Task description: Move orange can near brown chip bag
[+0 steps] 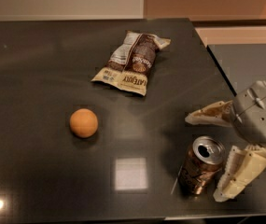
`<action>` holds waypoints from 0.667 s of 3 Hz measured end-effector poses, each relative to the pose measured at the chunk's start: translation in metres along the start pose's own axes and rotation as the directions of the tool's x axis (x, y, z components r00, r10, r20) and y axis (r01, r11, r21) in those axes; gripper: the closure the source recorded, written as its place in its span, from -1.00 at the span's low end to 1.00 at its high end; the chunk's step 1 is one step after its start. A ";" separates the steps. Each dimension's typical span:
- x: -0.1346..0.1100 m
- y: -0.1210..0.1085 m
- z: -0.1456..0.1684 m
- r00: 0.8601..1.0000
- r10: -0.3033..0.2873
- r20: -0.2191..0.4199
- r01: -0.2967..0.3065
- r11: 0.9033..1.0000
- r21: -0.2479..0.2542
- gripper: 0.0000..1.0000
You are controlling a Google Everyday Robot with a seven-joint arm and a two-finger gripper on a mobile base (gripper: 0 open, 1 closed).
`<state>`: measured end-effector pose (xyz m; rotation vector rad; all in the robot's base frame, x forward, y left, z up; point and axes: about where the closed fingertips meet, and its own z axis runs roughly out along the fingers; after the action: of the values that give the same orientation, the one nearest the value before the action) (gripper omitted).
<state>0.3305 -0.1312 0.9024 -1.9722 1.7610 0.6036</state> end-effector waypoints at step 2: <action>-0.005 -0.007 -0.007 0.999 0.026 0.034 -0.027 1.000 0.015 0.28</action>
Offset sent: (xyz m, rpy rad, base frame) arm 0.0116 -0.0011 0.0192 0.0678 0.0227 -0.0515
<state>0.3368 -0.1302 0.9109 -1.9199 1.7684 0.6267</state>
